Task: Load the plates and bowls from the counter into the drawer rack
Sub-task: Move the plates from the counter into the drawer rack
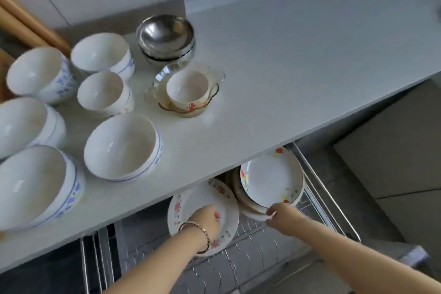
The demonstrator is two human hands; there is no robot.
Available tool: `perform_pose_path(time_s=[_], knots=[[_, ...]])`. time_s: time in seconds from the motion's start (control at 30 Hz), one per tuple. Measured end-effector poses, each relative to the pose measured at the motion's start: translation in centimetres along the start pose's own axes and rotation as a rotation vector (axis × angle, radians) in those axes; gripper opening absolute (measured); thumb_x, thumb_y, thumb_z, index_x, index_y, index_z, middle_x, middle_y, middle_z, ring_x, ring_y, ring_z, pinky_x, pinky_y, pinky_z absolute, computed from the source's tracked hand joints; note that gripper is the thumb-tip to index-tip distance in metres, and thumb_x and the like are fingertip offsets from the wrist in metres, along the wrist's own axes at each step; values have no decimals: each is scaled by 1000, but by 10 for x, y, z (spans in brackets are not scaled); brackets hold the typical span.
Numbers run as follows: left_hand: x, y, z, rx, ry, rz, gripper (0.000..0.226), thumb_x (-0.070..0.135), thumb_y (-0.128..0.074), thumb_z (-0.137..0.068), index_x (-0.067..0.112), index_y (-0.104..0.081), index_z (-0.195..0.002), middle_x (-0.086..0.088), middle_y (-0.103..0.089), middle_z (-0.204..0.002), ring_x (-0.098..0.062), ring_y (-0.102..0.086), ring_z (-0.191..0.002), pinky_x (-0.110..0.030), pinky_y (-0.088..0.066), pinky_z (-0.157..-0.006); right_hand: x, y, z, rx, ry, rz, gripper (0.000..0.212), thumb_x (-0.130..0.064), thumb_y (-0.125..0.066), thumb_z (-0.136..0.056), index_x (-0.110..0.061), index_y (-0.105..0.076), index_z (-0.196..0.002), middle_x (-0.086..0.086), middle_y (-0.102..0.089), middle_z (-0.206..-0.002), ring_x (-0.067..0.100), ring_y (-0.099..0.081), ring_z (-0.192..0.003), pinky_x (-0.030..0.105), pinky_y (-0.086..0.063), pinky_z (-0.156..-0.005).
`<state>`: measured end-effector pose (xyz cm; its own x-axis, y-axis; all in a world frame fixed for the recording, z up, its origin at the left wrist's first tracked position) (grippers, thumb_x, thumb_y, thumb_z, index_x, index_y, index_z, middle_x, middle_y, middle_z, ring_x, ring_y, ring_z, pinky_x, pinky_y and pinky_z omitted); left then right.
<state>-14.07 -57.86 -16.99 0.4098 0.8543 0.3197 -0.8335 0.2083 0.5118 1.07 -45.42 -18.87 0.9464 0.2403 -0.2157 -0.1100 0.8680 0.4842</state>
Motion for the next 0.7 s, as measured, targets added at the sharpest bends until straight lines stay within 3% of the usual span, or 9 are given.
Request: perform_pose_path(time_s=[0.2,0.33,0.5,0.6,0.63,0.7], knots=[[193,24,41,103,-260,-107,31,12,-40,-92,15,-58,-117,-7,-58,-127,-25,-56,-116,-28,-44,-97,75,143,79,253,80,-24,33,-24,-52,-87,-14,-62,-116,5,-63,-122,22,-59,-111,26,-46,-90],[327,10,72,152,-403,-95,31,9,-43,-89,13,-63,-113,-7,-63,-123,-24,-59,-113,-27,-45,-94,153,239,124,390,113,-80,36,-22,-51,-91,-12,-56,-125,4,-58,-130,21,-53,-121,24,-41,-97],[462,-23,86,183,-433,-8,24,9,-44,-87,19,-62,-100,-5,-66,-114,-24,-63,-106,-33,-52,-92,255,347,153,514,128,-89,34,-20,-48,-93,-12,-56,-125,4,-56,-131,22,-53,-122,31,-43,-100],[537,-38,85,198,-459,44,24,5,-39,-87,21,-56,-82,-10,-68,-112,-28,-65,-104,-37,-52,-94,310,404,160,569,109,-31,24,-18,-46,-91,-14,-62,-108,5,-62,-117,28,-57,-115,36,-48,-97],[560,-41,85,201,-463,41,27,4,-36,-87,20,-57,-82,-11,-68,-112,-29,-66,-104,-37,-52,-95,326,421,162,584,101,-27,21,-18,-46,-90,-18,-62,-103,5,-62,-113,29,-57,-114,37,-49,-95],[603,-44,84,216,-473,12,30,4,-35,-88,16,-62,-95,-11,-67,-114,-29,-65,-105,-37,-51,-96,355,455,166,619,87,-47,28,-21,-47,-88,-20,-61,-112,5,-62,-118,28,-58,-113,36,-49,-95]])
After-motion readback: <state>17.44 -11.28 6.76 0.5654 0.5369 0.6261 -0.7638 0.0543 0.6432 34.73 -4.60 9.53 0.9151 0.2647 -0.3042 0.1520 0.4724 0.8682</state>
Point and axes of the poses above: each hand's wrist, its own z-axis away from the middle knuckle, its own y-axis out of the back of the hand, x = y × z, the point moved 7 cm from there along -z, towards the middle knuckle
